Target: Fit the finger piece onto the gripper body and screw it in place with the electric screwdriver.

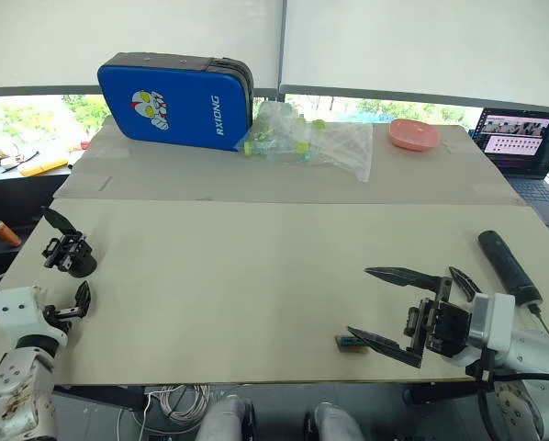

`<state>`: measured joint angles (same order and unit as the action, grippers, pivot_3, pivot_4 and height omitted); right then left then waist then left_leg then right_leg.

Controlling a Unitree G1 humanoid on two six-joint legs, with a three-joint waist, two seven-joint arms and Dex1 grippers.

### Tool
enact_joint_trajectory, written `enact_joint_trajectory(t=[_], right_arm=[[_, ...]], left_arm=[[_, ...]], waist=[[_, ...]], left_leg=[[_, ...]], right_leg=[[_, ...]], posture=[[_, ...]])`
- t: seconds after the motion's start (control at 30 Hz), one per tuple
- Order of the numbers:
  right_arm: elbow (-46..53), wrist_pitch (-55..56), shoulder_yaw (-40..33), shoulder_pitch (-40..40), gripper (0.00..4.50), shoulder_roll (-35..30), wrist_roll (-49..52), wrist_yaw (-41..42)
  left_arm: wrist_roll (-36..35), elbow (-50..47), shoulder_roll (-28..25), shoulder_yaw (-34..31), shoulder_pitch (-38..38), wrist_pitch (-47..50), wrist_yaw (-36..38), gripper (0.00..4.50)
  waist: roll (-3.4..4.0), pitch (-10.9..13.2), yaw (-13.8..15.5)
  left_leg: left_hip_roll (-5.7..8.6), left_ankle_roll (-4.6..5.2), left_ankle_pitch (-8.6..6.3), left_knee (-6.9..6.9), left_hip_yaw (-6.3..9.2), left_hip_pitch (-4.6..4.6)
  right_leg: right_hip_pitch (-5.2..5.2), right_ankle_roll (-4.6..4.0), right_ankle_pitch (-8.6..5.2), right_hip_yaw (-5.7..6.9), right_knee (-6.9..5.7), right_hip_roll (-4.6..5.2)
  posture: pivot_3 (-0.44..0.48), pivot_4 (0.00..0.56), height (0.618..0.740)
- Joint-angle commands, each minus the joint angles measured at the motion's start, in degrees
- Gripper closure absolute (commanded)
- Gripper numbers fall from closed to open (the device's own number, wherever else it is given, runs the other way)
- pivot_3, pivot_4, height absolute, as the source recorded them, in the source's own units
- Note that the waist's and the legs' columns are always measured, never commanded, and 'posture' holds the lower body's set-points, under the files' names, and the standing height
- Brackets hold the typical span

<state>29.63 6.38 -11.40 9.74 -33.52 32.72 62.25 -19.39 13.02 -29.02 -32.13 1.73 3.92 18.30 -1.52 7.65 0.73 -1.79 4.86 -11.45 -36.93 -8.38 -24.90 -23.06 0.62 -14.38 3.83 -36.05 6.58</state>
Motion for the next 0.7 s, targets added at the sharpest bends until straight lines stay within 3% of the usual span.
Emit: enact_joint_trajectory(t=[0.03,0.33,0.7], right_arm=[[0.15,2.04,-0.54,-0.55,0.02,0.11,0.12,-0.35],[-0.18,2.51,-0.65,-0.82,0.02,-0.27,0.02,-0.56],[0.40,1.96,-1.34,-0.50,0.02,-0.96,-0.10,-1.50]], left_arm=[[1.03,2.59,-1.79,1.51,-2.88,-0.81,1.46,0.00],[3.68,8.71,-2.14,5.28,-9.45,-4.02,2.55,0.00],[4.89,18.78,-2.81,5.39,-15.01,-7.96,0.76,0.00]], waist=[[0.01,0.00,0.08],[0.02,0.01,0.07],[0.03,0.01,0.11]], left_leg=[[0.00,0.00,0.00,0.00,0.00,0.01],[0.01,-0.02,0.01,0.02,0.00,0.01],[0.01,-0.04,0.02,0.03,0.01,0.02]], right_leg=[[0.01,0.00,0.00,0.00,0.00,0.00],[0.00,-0.01,0.03,0.00,-0.03,0.09],[0.00,-0.02,0.05,0.04,-0.06,0.11]], posture=[[0.000,0.150,0.740],[0.000,0.150,0.740],[0.000,0.150,0.740]])
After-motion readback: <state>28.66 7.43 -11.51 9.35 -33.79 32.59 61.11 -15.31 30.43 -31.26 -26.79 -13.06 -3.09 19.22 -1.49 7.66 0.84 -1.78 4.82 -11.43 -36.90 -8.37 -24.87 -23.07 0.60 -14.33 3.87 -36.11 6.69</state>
